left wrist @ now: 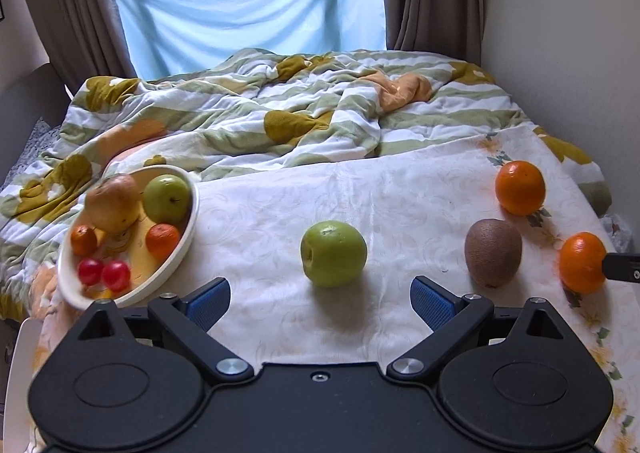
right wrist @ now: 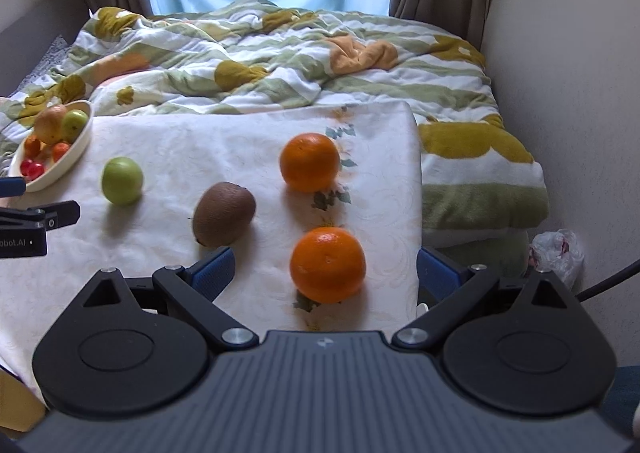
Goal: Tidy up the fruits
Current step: 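Grasp the large green apple with the left gripper, then grasp the large orange with the right gripper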
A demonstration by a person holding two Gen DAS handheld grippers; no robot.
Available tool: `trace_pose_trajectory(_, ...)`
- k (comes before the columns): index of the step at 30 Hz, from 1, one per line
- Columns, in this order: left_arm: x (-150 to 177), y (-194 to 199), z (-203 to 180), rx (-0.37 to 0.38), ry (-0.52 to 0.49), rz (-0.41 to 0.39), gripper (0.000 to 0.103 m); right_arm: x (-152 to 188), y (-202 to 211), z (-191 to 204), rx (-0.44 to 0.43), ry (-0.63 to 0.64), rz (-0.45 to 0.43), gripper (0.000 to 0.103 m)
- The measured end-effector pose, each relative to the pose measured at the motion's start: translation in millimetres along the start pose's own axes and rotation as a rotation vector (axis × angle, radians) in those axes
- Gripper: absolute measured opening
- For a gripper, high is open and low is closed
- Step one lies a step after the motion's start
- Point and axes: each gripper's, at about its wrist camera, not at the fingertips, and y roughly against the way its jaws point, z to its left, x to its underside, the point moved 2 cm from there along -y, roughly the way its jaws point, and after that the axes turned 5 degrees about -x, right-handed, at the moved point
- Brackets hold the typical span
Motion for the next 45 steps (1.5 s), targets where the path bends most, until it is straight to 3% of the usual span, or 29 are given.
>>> trace_pose_trajectory(8,-13,-48,-8,0.011,-0.043,0.023,0.095,4,-39,-5,0.007,0.001,0.056,0.103)
trace_pose_trajectory(19,-17,-81,-12,0.044,-0.063,0.085,0.058,1,-63,-7,0.000,-0.018,0.092,0.103)
trace_pose_trajectory(32,-13,-75,-4,0.070,-0.033,0.097,0.057,2,-74,-7,-0.017,-0.006,0.118,0.088)
trace_pose_trajectory(37,-8,-70,-3,0.076,-0.009,0.100,0.057,3,-74,-6,-0.014,0.001,0.119,0.087)
trace_pose_trajectory(40,-4,-64,-1,0.076,0.000,0.095,0.057,4,-75,-7,-0.011,0.011,0.122,0.075)
trace_pose_trajectory(45,0,-49,1,0.079,0.020,0.078,0.057,6,-69,-6,-0.009,0.015,0.102,0.074)
